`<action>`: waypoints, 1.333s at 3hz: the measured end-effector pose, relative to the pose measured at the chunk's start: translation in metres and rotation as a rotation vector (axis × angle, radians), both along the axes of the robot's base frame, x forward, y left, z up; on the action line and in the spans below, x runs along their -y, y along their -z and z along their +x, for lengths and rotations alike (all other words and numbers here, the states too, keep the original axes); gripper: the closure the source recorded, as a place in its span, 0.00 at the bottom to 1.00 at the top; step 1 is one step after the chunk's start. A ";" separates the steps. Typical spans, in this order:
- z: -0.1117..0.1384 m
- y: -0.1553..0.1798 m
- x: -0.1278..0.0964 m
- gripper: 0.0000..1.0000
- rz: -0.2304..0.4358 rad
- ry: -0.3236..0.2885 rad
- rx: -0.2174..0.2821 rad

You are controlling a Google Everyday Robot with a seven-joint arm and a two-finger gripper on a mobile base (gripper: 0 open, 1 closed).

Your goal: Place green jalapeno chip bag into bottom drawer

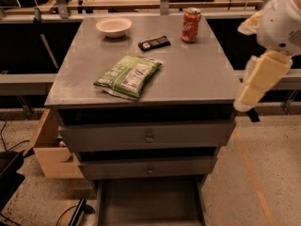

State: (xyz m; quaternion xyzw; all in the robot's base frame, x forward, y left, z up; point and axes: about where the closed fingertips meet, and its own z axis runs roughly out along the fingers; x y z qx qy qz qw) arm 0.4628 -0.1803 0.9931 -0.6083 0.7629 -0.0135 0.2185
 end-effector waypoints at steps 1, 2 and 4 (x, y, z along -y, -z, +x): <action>0.043 -0.021 -0.059 0.00 0.197 -0.089 0.077; 0.064 -0.042 -0.126 0.00 0.284 -0.137 0.121; 0.065 -0.043 -0.142 0.00 0.267 -0.143 0.123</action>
Offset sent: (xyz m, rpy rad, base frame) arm 0.1079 0.1963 0.0558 0.2811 -0.1865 0.1136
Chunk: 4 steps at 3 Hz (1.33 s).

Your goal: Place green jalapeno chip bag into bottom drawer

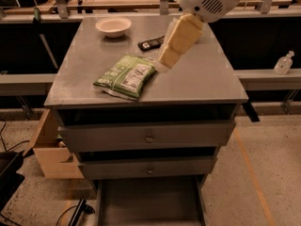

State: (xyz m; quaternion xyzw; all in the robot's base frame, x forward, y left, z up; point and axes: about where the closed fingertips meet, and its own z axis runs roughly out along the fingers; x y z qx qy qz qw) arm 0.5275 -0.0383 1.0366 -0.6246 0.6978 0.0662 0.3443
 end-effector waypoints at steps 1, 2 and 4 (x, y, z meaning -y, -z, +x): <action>0.012 0.027 -0.026 0.00 -0.033 -0.019 -0.045; 0.035 0.061 -0.055 0.00 -0.064 -0.050 -0.088; 0.073 0.140 -0.084 0.00 -0.078 -0.062 -0.226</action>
Offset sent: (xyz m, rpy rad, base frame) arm 0.0695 0.0935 -0.1097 -0.1042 0.1531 0.0917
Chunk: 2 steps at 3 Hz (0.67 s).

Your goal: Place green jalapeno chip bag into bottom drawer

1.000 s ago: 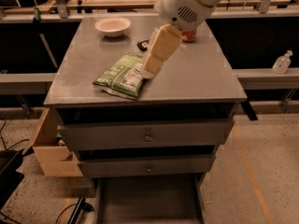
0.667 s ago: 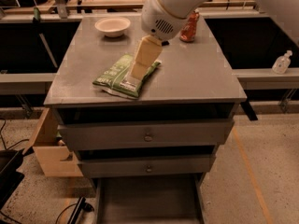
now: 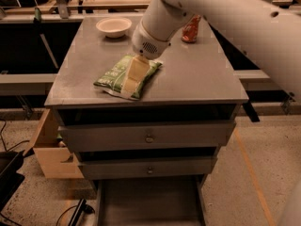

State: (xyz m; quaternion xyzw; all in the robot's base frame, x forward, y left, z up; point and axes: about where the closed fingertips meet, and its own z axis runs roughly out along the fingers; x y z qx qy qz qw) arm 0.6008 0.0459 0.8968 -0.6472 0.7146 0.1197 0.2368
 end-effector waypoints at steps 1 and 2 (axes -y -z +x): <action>0.008 0.036 -0.008 0.18 -0.012 0.006 -0.065; 0.013 0.058 -0.018 0.41 -0.023 0.003 -0.102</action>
Offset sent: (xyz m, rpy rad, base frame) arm 0.0206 0.0263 -0.0827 -0.0341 0.1443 -0.0053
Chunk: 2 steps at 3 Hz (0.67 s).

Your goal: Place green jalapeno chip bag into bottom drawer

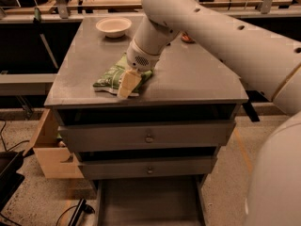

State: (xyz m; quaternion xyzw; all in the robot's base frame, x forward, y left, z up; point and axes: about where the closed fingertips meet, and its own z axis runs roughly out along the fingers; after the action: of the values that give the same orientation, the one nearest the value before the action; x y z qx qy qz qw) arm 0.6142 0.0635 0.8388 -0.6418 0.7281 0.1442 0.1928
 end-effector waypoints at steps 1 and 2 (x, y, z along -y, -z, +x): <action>0.000 0.001 -0.001 0.71 -0.001 -0.001 -0.004; 0.000 -0.003 -0.001 0.95 -0.001 -0.001 -0.004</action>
Offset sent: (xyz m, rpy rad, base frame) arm 0.0003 0.0011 -0.0013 -0.0010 0.0040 0.0011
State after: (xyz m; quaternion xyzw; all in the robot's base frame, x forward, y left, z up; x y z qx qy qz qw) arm 0.6144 0.0646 0.8421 -0.6420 0.7282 0.1452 0.1910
